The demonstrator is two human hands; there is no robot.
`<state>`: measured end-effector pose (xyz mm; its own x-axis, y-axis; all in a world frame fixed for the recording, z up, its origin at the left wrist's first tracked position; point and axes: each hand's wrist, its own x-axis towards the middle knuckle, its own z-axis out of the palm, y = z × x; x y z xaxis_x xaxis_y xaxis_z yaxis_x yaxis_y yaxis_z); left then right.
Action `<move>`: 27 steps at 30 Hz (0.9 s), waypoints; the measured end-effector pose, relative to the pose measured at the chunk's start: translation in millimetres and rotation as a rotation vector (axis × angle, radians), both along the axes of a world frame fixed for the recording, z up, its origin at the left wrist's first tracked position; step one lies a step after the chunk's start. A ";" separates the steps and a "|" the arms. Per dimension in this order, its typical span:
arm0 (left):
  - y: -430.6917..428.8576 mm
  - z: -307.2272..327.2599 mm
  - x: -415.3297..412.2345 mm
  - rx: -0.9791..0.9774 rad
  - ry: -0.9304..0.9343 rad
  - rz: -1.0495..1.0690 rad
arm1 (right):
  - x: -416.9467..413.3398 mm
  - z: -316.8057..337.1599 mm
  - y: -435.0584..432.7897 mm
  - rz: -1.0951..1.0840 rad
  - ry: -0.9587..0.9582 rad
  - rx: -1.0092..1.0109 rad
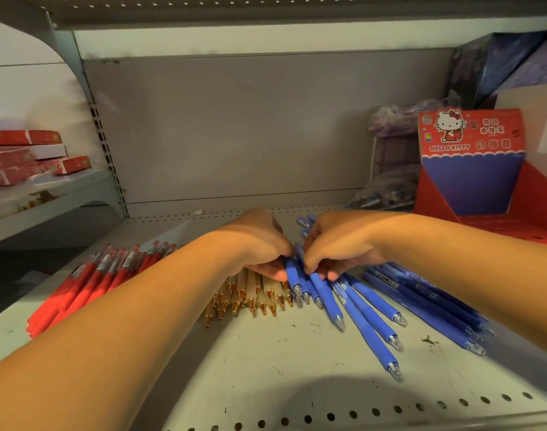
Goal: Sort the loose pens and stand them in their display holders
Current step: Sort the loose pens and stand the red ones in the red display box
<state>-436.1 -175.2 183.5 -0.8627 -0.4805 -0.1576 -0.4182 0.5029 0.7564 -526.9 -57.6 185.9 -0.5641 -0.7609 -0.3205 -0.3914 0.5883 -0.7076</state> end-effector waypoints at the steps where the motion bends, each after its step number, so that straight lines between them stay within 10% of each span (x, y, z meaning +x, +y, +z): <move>1: 0.8 -0.2 -0.1 -0.006 0.019 0.001 | -4.1 1.8 1.9 -0.021 -0.029 -0.049; 13: 19.6 -8.5 -13.1 -0.633 0.069 -0.073 | -22.2 6.0 28.8 0.051 0.379 -0.019; 18: 22.8 -17.4 -27.5 -0.696 -0.028 -0.322 | 9.3 2.4 61.0 0.204 0.579 0.340; 27: 6.0 -24.6 -33.6 -0.620 -0.158 -0.439 | 9.7 -7.6 55.5 0.139 0.527 0.370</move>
<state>-469.7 -169.2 158.9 -0.9842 -0.1405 -0.1080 -0.1622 0.9594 0.2305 -517.1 -2.1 178.3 -0.6216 -0.7305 -0.2827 -0.7200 0.6750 -0.1611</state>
